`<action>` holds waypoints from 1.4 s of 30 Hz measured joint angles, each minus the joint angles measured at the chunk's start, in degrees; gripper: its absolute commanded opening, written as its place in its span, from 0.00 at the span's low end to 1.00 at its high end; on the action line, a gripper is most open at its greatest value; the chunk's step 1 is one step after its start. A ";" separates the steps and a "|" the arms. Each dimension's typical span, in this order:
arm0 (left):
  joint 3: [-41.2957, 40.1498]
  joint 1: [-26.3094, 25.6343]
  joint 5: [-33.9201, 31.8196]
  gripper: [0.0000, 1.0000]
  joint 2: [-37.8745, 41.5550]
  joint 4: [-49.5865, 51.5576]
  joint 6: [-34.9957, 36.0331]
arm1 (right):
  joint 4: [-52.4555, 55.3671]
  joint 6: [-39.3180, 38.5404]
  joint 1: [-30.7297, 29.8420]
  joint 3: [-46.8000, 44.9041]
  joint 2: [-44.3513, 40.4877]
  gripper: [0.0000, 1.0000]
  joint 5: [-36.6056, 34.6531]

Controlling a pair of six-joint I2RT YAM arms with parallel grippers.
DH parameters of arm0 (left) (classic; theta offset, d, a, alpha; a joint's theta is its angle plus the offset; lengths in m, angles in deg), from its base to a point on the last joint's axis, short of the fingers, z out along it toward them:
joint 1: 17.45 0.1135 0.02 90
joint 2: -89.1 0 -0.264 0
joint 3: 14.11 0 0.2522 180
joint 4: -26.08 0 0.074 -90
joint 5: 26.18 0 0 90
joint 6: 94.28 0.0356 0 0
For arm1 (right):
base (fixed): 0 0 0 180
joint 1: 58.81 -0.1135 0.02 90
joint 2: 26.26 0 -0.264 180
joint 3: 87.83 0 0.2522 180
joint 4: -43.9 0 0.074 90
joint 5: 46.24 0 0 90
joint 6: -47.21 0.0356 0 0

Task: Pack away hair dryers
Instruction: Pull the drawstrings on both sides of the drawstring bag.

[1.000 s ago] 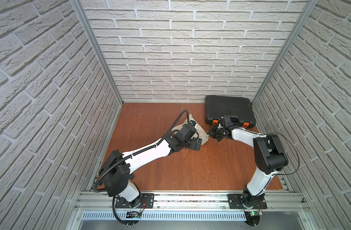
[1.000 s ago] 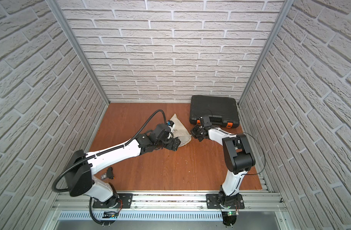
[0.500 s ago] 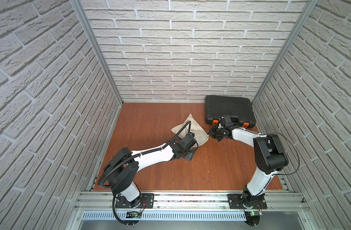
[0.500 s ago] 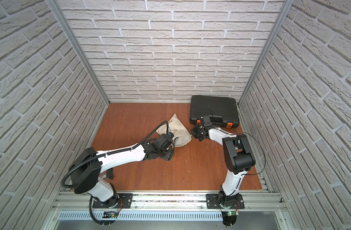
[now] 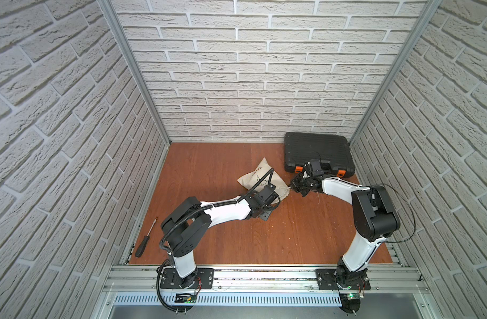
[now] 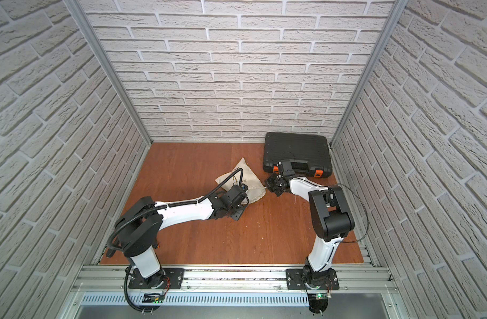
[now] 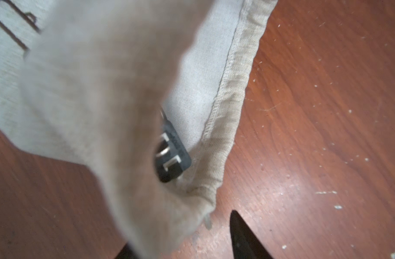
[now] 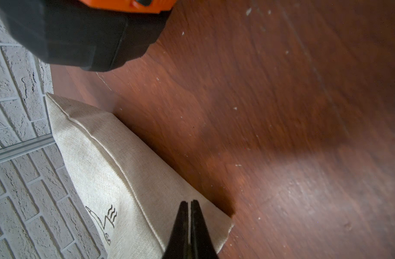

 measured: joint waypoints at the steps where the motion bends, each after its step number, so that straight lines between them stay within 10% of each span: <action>1: 0.00 0.00 -0.22 0.50 -0.31 -0.17 0.20 | -0.07 -0.02 0.00 0.00 0.00 0.03 0.07; 18: -0.07 0.07 -4.00 0.00 -2.32 -3.37 0.17 | -0.85 0.24 0.00 -0.98 0.00 0.03 0.68; 29: -9.22 3.63 -5.73 0.00 6.60 -3.74 -2.99 | -2.43 1.46 2.80 -4.57 -1.90 0.03 2.62; 42: -25.68 25.07 0.74 0.00 32.59 -6.71 -13.84 | -1.07 -1.42 11.93 -10.99 -11.72 0.03 6.93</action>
